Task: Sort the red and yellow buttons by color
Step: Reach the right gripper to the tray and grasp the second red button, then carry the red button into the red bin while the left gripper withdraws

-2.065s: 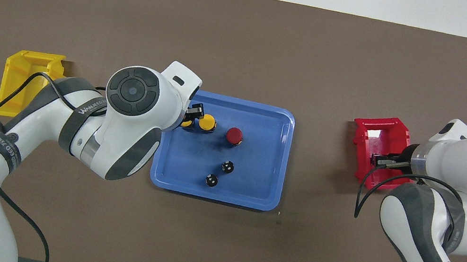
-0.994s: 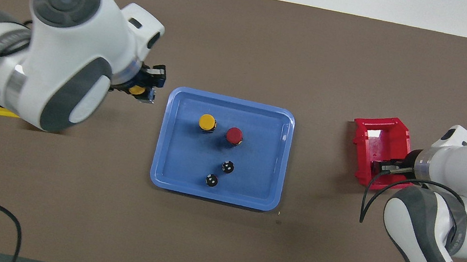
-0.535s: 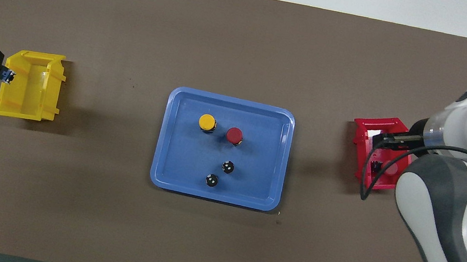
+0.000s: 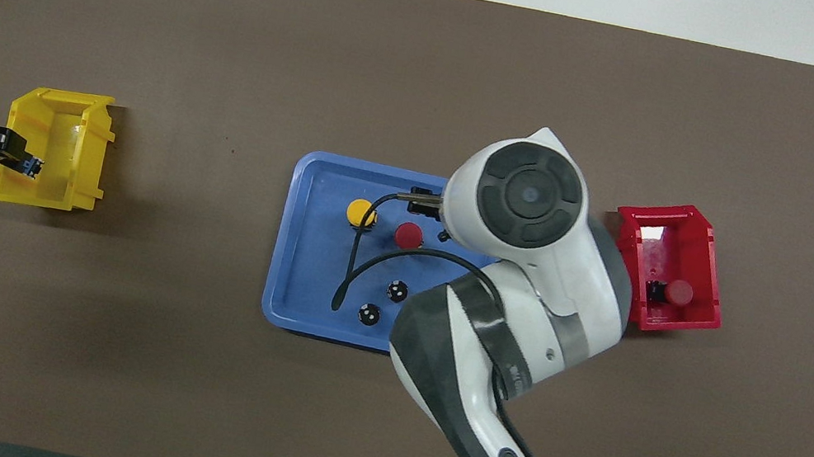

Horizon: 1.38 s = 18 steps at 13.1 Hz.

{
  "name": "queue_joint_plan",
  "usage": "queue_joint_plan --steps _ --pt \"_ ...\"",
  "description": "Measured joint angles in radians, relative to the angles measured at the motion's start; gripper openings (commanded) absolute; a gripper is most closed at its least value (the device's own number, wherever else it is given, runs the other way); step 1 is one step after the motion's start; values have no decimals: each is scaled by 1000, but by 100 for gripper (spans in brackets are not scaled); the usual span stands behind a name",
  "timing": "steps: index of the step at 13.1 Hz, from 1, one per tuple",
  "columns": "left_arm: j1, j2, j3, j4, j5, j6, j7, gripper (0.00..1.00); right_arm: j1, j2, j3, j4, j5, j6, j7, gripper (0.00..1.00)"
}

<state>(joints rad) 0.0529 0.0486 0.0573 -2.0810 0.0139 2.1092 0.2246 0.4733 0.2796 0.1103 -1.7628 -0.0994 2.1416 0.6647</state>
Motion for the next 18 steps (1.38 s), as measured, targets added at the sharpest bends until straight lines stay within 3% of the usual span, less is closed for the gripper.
queue_joint_plan --steps 3,8,9,11,15,17,18 --pt "-4 4 -4 -65 0 99 0 1 43 65 -1 11 -6 37 52 80" --pt "-37 18 -7 -94 0 150 -55 4 69 87 -2 7 -8 43 66 72" --pt "-38 19 -7 -104 0 167 -55 11 70 90 -2 1 -8 50 66 69" --pt "-41 27 -7 -121 0 196 -55 61 76 93 -2 -12 -8 64 66 60" --pt "-47 31 -7 -103 0 178 -55 64 78 94 -4 -23 -9 83 66 32" --pt "-47 30 -7 -64 0 118 -55 65 78 94 -6 -24 -9 93 66 25" --pt "-47 29 -7 -46 0 92 -55 78 77 94 -8 -23 -9 93 66 25"
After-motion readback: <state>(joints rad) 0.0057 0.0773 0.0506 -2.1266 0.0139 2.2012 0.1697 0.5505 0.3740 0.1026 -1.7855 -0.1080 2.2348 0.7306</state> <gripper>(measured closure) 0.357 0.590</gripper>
